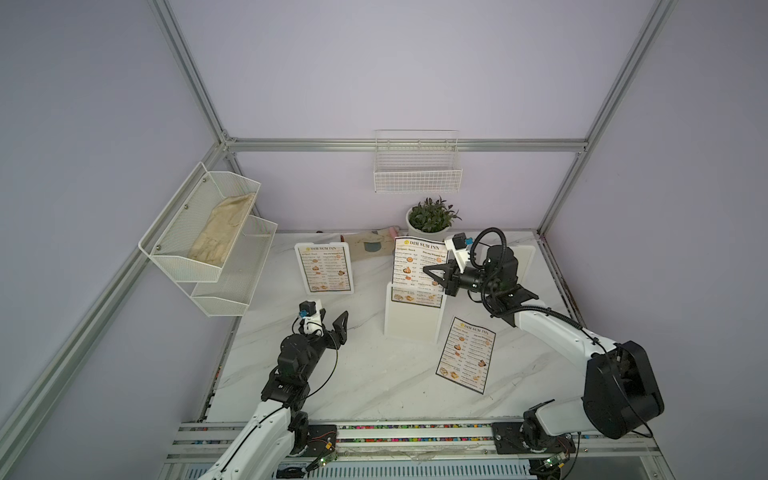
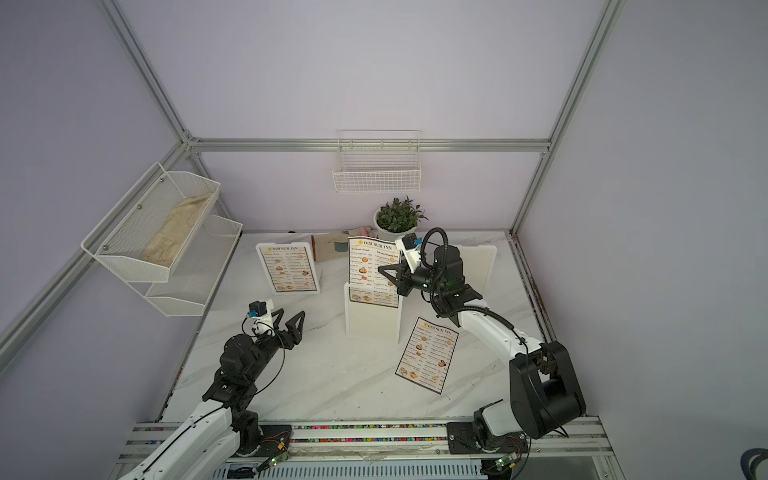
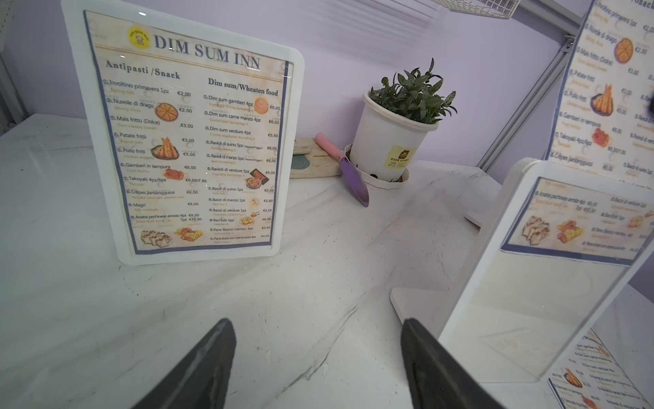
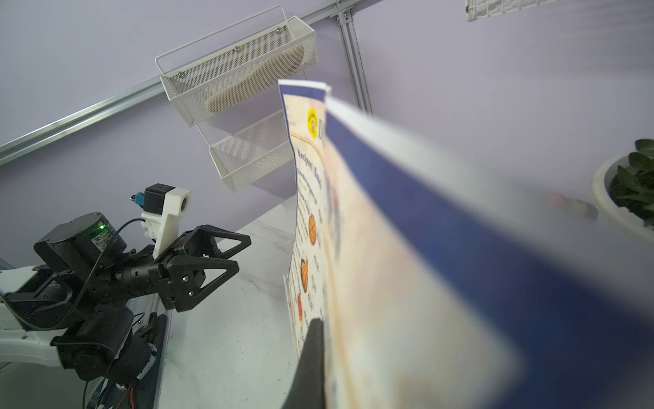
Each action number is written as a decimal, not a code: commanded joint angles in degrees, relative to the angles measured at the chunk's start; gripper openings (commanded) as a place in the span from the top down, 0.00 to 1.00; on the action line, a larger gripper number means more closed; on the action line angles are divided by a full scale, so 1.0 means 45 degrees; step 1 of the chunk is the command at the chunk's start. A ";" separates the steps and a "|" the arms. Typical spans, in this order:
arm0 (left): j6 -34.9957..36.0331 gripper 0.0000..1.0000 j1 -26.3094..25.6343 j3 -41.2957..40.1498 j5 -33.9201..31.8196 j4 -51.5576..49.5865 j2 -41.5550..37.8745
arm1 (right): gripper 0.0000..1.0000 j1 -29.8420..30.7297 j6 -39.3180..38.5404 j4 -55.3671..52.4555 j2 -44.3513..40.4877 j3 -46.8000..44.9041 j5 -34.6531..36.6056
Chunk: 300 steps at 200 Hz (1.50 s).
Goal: Insert the menus into the narrow rack
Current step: Insert the menu into the narrow rack.
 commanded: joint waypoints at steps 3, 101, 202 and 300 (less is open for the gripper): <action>0.0019 0.25 0.0050 -0.0065 0.0219 0.0519 -0.0061 | 0.96 -0.0004 0.0294 0.0928 -0.0504 -0.0031 -0.0029; 0.0086 0.25 0.0040 -0.0041 0.0382 0.0519 -0.0006 | 0.90 -0.0007 0.0920 0.1315 -0.0760 0.0145 0.0683; 0.0128 0.25 0.0036 -0.0021 0.0498 0.0519 0.0027 | 1.00 -0.0017 0.1545 0.2978 -0.1090 -0.1351 0.0150; 0.0146 0.25 0.0045 -0.0041 0.0560 0.0519 -0.0017 | 0.84 -0.0007 0.1968 0.2997 -0.1219 -0.0780 0.0997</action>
